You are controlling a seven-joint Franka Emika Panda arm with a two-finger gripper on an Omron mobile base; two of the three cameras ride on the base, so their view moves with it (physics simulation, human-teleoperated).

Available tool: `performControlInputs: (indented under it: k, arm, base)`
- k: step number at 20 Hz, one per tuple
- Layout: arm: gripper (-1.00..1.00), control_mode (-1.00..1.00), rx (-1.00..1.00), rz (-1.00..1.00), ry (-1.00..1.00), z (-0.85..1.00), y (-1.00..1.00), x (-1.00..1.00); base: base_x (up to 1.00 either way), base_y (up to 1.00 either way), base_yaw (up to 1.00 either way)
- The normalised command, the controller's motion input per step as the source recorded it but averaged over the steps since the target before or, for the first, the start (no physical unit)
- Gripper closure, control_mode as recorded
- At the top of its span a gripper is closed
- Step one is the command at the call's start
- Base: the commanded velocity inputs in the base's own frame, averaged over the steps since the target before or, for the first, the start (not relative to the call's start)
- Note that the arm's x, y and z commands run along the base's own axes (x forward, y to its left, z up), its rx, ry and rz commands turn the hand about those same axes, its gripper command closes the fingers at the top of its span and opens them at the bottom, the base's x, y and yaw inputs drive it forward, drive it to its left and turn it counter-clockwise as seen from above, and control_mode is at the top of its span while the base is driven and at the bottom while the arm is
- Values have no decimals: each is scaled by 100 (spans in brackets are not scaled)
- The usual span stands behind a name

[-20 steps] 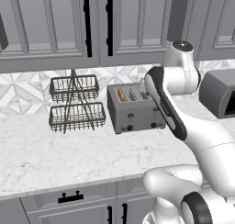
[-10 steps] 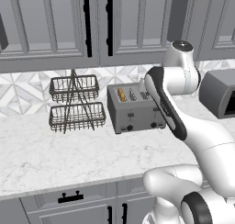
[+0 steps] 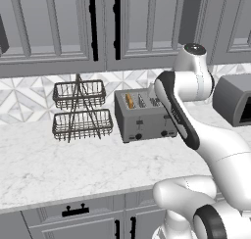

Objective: Start the toaster. Once the lever pops up, take the bread to the plate on the dining counter.

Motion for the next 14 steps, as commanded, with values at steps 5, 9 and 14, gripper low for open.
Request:
performControlInputs:
  k: [5,9,14]
  arm:
    - [-100,-100,0,0,0,0,0,0]
    - [-100,-100,0,0,0,0,0,0]
    - [-100,-100,0,0,0,0,15,-14]
  base:
    - [0,0,0]
    - [0,0,0]
    - [0,0,0]
